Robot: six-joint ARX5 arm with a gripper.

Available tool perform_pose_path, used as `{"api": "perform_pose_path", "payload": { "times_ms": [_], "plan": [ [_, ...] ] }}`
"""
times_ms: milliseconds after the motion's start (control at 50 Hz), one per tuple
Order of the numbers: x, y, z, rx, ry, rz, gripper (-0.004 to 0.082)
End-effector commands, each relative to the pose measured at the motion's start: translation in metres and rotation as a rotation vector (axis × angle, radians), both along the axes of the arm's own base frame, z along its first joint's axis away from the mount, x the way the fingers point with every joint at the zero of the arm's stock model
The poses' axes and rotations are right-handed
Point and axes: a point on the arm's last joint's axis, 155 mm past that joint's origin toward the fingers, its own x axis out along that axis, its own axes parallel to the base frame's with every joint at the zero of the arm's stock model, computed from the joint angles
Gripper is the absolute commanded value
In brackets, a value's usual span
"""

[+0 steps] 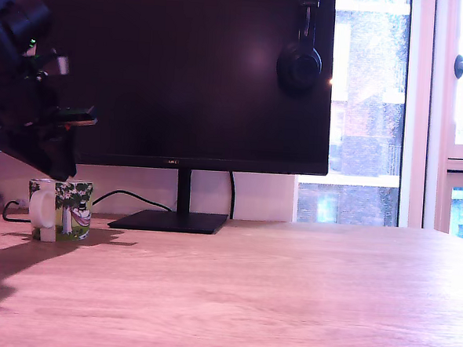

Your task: Pick up the coffee capsules from the table one by one and drop them inside the nearest coffee cup

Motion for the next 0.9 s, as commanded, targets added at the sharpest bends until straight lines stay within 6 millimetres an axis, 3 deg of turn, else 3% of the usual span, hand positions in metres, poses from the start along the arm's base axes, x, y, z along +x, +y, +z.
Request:
{"api": "perform_pose_path", "payload": {
  "times_ms": [0, 500, 560, 660, 700, 740, 880],
  "plan": [
    [0.0022, 0.0014, -0.0036, 0.005, 0.011, -0.001, 0.0143],
    [0.004, 0.0044, -0.0008, 0.01, 0.007, 0.002, 0.0152],
    [0.0041, 0.0044, -0.0007, 0.01, 0.006, 0.002, 0.0234],
    [0.0039, 0.0046, -0.0008, 0.008, 0.008, 0.005, 0.0616],
    [0.0038, 0.0045, -0.001, 0.005, 0.01, 0.007, 0.0705],
    [0.004, 0.0044, -0.0007, 0.006, 0.008, 0.004, 0.0747],
    [0.0028, -0.0005, 0.0024, -0.008, 0.003, -0.02, 0.0739]
  ]
}}
